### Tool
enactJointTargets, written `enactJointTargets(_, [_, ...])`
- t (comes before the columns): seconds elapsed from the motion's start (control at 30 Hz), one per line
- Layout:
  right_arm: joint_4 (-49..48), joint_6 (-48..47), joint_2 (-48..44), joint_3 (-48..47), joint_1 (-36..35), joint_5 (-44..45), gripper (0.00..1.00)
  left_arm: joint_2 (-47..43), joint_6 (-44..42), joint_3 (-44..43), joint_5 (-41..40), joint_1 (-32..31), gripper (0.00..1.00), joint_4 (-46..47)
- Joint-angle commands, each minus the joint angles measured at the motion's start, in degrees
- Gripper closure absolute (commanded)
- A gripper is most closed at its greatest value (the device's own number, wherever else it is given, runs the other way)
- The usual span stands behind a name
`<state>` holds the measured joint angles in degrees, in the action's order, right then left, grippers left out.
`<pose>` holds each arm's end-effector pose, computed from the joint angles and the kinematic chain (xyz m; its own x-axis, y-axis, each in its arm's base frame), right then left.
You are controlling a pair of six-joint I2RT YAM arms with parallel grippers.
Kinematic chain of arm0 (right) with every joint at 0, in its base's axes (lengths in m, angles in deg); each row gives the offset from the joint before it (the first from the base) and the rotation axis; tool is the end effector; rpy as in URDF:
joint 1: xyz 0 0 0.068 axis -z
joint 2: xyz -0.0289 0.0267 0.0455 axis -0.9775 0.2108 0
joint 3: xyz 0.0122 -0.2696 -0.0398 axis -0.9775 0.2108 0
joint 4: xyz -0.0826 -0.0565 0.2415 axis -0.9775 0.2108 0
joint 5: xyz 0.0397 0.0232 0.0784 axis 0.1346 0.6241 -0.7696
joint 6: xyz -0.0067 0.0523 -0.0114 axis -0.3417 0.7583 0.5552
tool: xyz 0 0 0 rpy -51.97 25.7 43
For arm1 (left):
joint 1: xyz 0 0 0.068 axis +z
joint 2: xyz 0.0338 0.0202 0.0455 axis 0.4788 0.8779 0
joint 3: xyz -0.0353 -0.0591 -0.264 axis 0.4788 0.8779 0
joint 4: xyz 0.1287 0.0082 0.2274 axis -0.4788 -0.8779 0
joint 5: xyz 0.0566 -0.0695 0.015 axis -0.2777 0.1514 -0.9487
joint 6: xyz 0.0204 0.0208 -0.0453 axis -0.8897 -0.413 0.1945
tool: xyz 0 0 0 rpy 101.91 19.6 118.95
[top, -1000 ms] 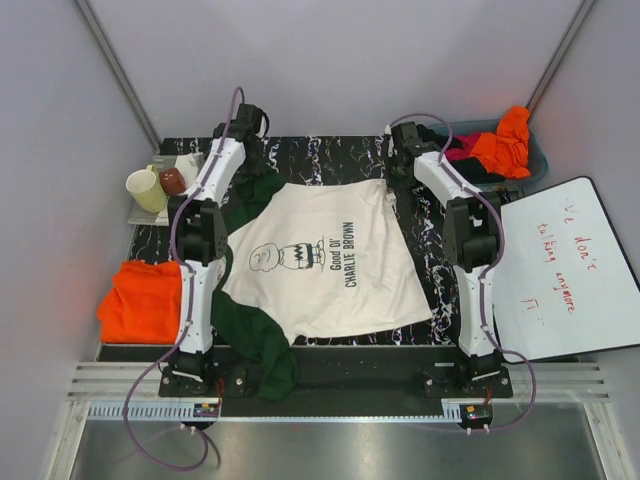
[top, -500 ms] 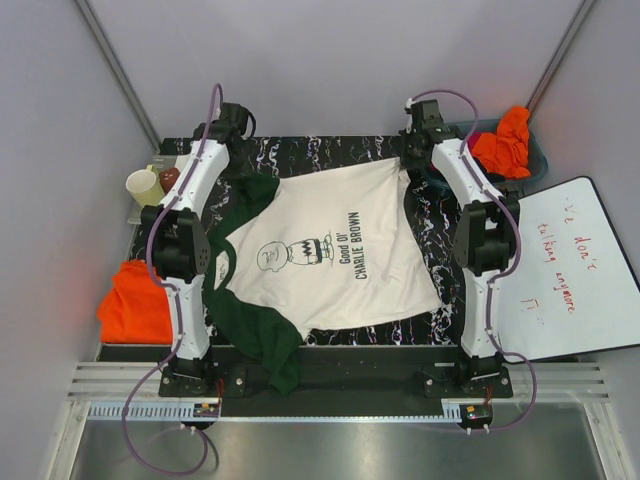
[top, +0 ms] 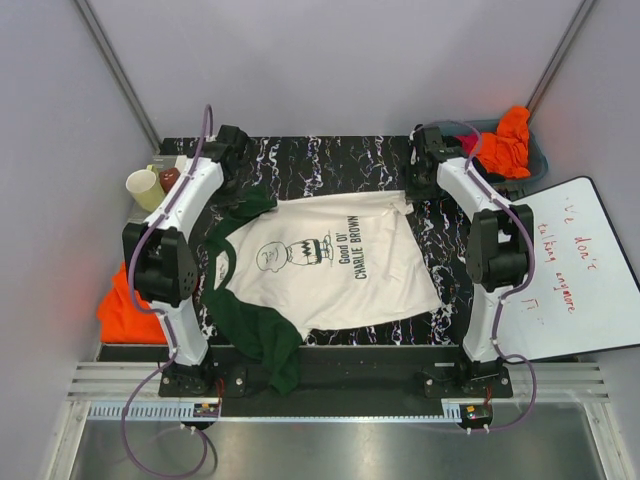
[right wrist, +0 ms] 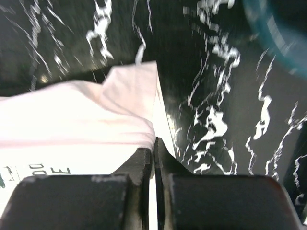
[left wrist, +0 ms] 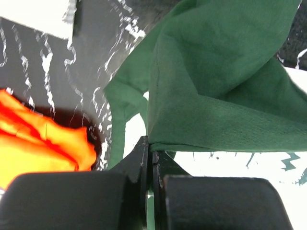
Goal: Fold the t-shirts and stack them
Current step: Fold the tshirt
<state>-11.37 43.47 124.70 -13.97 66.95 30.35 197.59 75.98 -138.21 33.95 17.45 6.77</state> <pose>0.4349 0.0831 0.2386 -0.8638 -0.0388 -0.5023 -0.0749 0.9958 0.0519 0.3834 -0.0643 0.2844 -0.8980 -0.1655 -0.4077 -0.2487 0.9552 0.1601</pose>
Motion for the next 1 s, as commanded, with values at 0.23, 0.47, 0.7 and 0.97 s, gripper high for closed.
enactJointTargets(0.23, [2.2, 0.6, -4.0, 6.8, 0.0, -0.6, 1.0, -5.2, 7.0, 11.3, -2.4, -0.6, 1.0, -5.0])
enactJointTargets(0.47, [6.8, -0.6, -2.6, 7.9, -0.2, -5.6, 0.71, -3.5, 8.1, 12.6, -1.9, -0.9, 0.45, -7.1])
enactJointTargets(0.7, [6.8, -2.3, -10.9, 8.9, -0.1, -9.4, 0.0, -6.4, 6.3, 8.6, -5.3, -1.2, 0.01, -6.5])
enactJointTargets(0.97, [5.4, -1.6, -4.2, 0.8, -0.2, -9.6, 0.0, -3.6, 3.0, 1.9, -5.6, -1.5, 0.01, -2.8])
